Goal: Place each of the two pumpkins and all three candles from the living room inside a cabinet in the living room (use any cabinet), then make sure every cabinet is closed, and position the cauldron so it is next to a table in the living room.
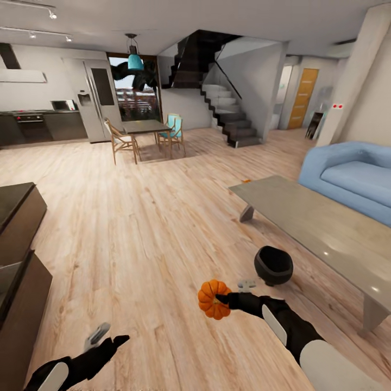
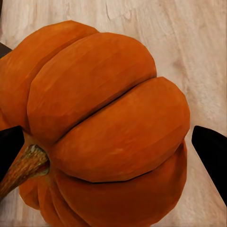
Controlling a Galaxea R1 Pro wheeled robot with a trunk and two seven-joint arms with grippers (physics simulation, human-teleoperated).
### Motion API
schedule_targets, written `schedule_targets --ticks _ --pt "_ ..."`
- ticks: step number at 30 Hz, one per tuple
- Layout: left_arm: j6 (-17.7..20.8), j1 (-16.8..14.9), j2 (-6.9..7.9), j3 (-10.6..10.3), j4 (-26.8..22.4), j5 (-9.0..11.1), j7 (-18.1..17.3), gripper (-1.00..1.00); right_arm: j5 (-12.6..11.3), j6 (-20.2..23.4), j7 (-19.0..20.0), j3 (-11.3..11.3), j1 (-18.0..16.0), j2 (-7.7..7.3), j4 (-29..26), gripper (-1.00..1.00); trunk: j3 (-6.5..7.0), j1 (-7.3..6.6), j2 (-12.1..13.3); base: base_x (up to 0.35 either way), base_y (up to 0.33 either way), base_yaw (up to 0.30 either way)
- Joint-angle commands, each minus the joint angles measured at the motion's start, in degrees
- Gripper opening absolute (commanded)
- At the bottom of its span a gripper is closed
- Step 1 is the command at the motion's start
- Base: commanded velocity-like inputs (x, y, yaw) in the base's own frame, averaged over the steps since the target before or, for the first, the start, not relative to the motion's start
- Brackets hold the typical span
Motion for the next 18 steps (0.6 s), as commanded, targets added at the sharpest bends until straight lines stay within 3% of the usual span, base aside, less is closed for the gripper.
schedule_targets --ticks 1,2,4,7,15,18 --pt "-0.90 -0.06 -0.09 -0.11 0.05 -0.77 0.05 1.00 -0.59 -0.20 -0.08 0.22 -0.01 -0.07 0.37 -1.00 0.14 -0.23 0.39 0.000 0.000 0.269" --pt "-1.78 -0.06 -0.50 -0.20 0.09 -1.82 0.10 1.00 -0.58 -0.63 -0.07 0.21 0.00 -0.09 0.74 -1.00 0.31 -0.45 0.79 0.000 0.000 0.217" --pt "-2.93 -0.07 -3.05 -0.75 0.13 -4.34 0.14 1.00 -0.58 -1.10 -0.01 0.17 0.00 -0.13 1.26 -1.00 0.67 -0.89 1.59 0.000 0.000 0.091" --pt "-3.75 -0.07 -4.92 -0.59 1.11 -6.66 0.13 1.00 -0.52 -1.37 -0.03 0.19 0.03 -0.08 1.48 -1.00 0.67 -0.89 1.59 0.000 0.000 0.035" --pt "-8.07 -0.07 -5.81 -0.54 3.44 -7.77 0.07 1.00 0.25 -5.75 0.06 0.27 1.61 1.22 3.40 -1.00 0.67 -0.89 1.59 0.016 0.000 0.007" --pt "-8.61 -0.17 -5.91 -0.63 6.66 -7.92 0.07 1.00 1.18 -6.55 0.05 0.21 1.72 1.44 4.13 -1.00 0.67 -0.89 1.59 0.173 0.000 0.000"
